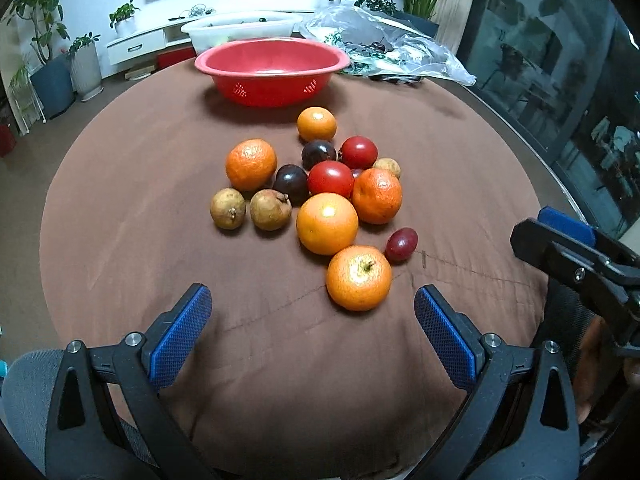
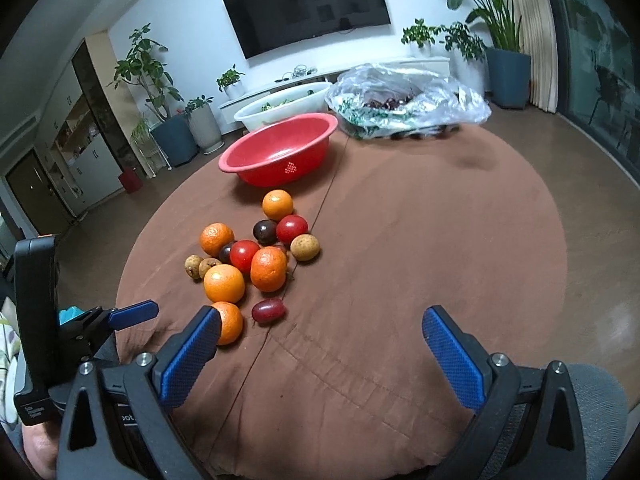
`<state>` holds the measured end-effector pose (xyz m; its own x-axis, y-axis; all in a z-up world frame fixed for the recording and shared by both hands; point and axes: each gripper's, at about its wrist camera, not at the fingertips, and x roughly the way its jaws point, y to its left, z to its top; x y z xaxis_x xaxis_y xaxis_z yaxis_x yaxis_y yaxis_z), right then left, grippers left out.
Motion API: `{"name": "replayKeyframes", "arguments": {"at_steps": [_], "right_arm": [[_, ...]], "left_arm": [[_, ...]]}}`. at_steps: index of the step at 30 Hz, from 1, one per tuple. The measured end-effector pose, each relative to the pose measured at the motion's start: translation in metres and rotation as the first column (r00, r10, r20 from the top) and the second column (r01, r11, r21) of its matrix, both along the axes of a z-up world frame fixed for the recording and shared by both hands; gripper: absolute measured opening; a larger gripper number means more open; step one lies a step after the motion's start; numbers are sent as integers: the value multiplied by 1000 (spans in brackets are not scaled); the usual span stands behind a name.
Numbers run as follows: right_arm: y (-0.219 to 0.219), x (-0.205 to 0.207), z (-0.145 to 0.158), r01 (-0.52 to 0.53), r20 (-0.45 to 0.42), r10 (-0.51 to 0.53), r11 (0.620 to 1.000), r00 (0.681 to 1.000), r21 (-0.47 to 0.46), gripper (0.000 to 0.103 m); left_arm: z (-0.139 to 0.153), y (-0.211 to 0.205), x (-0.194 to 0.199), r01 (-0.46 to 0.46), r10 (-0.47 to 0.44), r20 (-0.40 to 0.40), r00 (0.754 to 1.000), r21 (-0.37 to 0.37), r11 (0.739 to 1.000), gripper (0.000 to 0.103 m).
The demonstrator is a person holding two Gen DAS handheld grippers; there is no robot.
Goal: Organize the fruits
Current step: 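Move the left tool to the orange at the pile's edge and grasp it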
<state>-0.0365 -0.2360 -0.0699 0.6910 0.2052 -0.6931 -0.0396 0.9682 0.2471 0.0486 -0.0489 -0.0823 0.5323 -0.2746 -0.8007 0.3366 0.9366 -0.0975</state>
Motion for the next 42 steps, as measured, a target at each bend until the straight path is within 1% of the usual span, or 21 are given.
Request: {"name": "replayKeyframes", "arguments": {"at_steps": [2, 4, 5, 7, 9, 11, 14, 20, 22, 23, 24, 28, 31, 32, 35, 39, 42], "right_arm": [[-1, 2, -3, -7, -28, 7, 1000, 1000, -3, 103], [-1, 6, -5, -17, -70, 16, 1000, 997, -10, 99], [-3, 8, -6, -18, -86, 18, 1000, 996, 0, 96], [-5, 10, -5, -20, -92, 21, 1000, 996, 10, 96], [-5, 11, -4, -18, -94, 18, 1000, 995, -6, 96], [-5, 13, -6, -20, -101, 17, 1000, 995, -23, 96], [-6, 14, -9, -17, -116, 14, 1000, 993, -23, 96], [-7, 16, -13, -11, -131, 7, 1000, 991, -25, 95], [-7, 18, -14, -12, -136, 9, 1000, 991, -24, 92], [-7, 18, -15, -15, -138, 12, 1000, 990, -22, 89], [-6, 19, -16, -22, -141, 19, 1000, 990, -17, 87], [0, 23, -18, -59, -150, 57, 998, 987, -11, 83], [4, 27, -20, -80, -156, 79, 997, 985, -4, 78], [6, 27, -21, -87, -158, 86, 996, 984, -1, 77], [11, 29, -23, -106, -160, 105, 994, 981, -2, 75], [18, 32, -27, -127, -166, 124, 992, 978, -6, 72], [22, 34, -29, -139, -171, 135, 990, 976, -8, 69]], "left_arm": [[0, -4, 1, 15, -15, 9, 1000, 18, 1000, 103], [-1, -7, 2, 27, -27, 16, 999, 37, 999, 103], [-1, -9, 2, 34, -35, 17, 999, 40, 999, 102], [-2, -11, 4, 47, -47, 17, 999, 30, 998, 99], [-3, -12, 8, 51, -52, 12, 999, 26, 998, 84], [-6, -12, 13, 51, -51, -4, 999, 20, 999, 74], [-9, -12, 15, 56, -55, -16, 998, 6, 998, 73], [-12, -21, 15, 80, -80, -22, 997, 23, 996, 73], [-13, -23, 16, 90, -89, -29, 996, 20, 996, 66], [-15, -23, 17, 94, -94, -35, 995, 14, 995, 59], [-17, -23, 19, 97, -97, -45, 994, 6, 995, 54], [-18, -21, 21, 99, -100, -49, 994, -15, 995, 52], [-17, -20, 20, 113, -115, -50, 992, -41, 993, 41], [-17, -20, 19, 120, -122, -52, 991, -50, 992, 36], [-16, -19, 17, 127, -130, -50, 990, -61, 990, 35], [-16, -11, 16, 122, -128, -61, 990, -105, 987, 35], [-15, -6, 13, 122, -130, -64, 989, -124, 985, 35]]}}
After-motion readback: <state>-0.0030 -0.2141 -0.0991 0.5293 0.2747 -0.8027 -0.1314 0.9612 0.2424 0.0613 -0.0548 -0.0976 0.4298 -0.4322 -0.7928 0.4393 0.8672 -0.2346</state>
